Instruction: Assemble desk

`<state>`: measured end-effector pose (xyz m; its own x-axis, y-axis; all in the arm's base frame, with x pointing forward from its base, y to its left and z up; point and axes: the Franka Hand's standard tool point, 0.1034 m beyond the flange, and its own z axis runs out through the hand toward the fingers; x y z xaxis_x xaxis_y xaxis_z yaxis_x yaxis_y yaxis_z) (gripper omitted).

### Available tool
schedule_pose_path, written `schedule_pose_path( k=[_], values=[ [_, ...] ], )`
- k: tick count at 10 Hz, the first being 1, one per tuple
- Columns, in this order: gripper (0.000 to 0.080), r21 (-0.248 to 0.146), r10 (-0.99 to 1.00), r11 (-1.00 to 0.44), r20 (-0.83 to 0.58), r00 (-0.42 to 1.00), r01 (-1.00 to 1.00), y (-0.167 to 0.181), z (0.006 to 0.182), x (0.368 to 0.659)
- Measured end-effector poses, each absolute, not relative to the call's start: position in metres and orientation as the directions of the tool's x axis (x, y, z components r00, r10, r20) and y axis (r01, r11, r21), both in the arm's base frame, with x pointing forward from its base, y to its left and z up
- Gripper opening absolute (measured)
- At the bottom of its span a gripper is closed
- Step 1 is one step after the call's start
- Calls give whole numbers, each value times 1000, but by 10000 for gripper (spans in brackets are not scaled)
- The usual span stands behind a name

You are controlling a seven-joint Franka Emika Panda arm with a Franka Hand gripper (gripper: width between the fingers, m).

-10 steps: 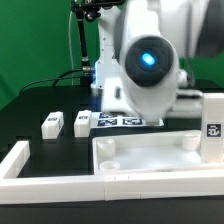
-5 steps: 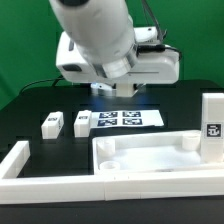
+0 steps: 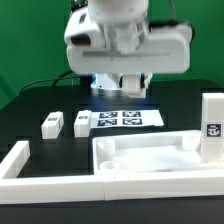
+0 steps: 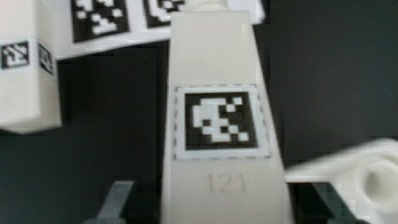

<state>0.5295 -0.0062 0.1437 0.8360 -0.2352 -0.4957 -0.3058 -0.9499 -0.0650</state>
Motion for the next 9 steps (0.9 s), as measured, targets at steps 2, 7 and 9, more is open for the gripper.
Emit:
schedule_pose_path(
  k=[2,7,9],
  values=[
    [289,-108,-302,-925,-378,875,-365,-31,170,563],
    [289,-125,-338,-932,-30,941,-339,-29,174,586],
    [289,-132,-365,-929,157,918,-347,-26,171,605]
  ],
)
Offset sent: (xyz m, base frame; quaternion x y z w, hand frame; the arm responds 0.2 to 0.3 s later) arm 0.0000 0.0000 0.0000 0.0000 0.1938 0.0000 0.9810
